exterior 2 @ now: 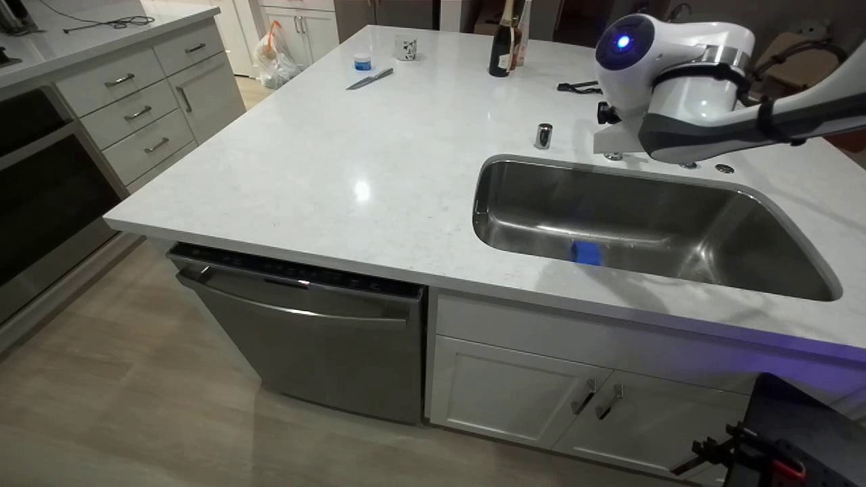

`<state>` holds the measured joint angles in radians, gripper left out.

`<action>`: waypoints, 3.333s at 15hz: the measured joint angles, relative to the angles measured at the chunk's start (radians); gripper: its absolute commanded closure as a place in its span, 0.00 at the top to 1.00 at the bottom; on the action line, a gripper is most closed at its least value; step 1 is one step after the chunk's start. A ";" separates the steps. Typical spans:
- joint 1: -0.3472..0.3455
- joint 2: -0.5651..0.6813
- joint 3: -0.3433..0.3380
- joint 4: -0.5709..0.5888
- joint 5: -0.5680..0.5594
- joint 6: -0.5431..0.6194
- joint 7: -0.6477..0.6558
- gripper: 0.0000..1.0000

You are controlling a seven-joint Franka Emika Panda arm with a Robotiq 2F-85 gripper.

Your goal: Push the spout back in the faucet

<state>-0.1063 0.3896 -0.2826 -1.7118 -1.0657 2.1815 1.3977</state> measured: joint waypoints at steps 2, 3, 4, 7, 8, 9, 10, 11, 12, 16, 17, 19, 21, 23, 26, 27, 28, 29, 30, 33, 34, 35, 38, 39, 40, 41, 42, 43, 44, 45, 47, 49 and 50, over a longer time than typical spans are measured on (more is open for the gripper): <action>0.000 0.025 0.012 0.000 -0.040 -0.028 0.000 1.00; 0.000 0.036 0.014 0.000 -0.060 -0.036 0.000 1.00; 0.000 0.046 0.014 0.000 -0.089 -0.037 0.008 1.00; -0.004 0.081 0.014 -0.002 -0.194 -0.036 0.076 1.00; -0.007 0.097 0.014 -0.002 -0.232 -0.036 0.110 1.00; -0.010 0.114 0.014 -0.002 -0.271 -0.036 0.150 1.00; -0.013 0.131 0.014 -0.002 -0.312 -0.035 0.195 1.00; -0.015 0.147 0.014 -0.003 -0.350 -0.035 0.238 1.00; -0.017 0.162 0.015 -0.003 -0.387 -0.035 0.283 0.75; -0.031 0.196 0.027 -0.009 -0.516 -0.035 0.445 0.49; -0.035 0.201 0.031 -0.013 -0.553 -0.035 0.499 0.42; -0.044 0.208 0.040 -0.021 -0.633 -0.035 0.616 0.27; -0.050 0.210 0.047 -0.037 -0.705 -0.037 0.731 0.12; -0.060 0.210 0.059 -0.050 -0.763 -0.050 0.821 0.00; -0.068 0.204 0.074 -0.069 -0.798 -0.076 0.867 0.00; -0.070 0.196 0.078 -0.077 -0.800 -0.082 0.867 0.00; -0.071 0.184 0.081 -0.086 -0.800 -0.085 0.867 0.00; -0.072 0.169 0.083 -0.098 -0.801 -0.087 0.866 0.00; -0.073 0.151 0.085 -0.110 -0.802 -0.089 0.865 0.00; -0.074 0.095 0.090 -0.148 -0.803 -0.094 0.864 0.00; -0.073 0.078 0.091 -0.161 -0.803 -0.096 0.863 0.00; -0.073 0.062 0.093 -0.173 -0.803 -0.098 0.862 0.00; -0.073 0.024 0.095 -0.203 -0.803 -0.100 0.862 0.00; -0.073 0.015 0.095 -0.211 -0.803 -0.100 0.862 0.00; -0.073 0.007 0.095 -0.217 -0.803 -0.100 0.860 0.00; -0.073 0.000 0.095 -0.222 -0.803 -0.100 0.860 0.00; -0.073 -0.006 0.096 -0.225 -0.803 -0.100 0.858 0.00; -0.073 -0.012 0.096 -0.226 -0.806 -0.100 0.857 0.00; -0.073 -0.017 0.097 -0.227 -0.810 -0.100 0.857 0.00; -0.073 -0.021 0.098 -0.229 -0.816 -0.100 0.858 0.00; -0.074 -0.026 0.102 -0.234 -0.825 -0.100 0.858 0.00; -0.075 -0.027 0.104 -0.237 -0.832 -0.100 0.858 0.00; -0.076 -0.027 0.105 -0.237 -0.833 -0.100 0.858 0.00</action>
<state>-0.1821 0.3623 -0.1779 -1.9485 -1.8987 2.0818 2.2554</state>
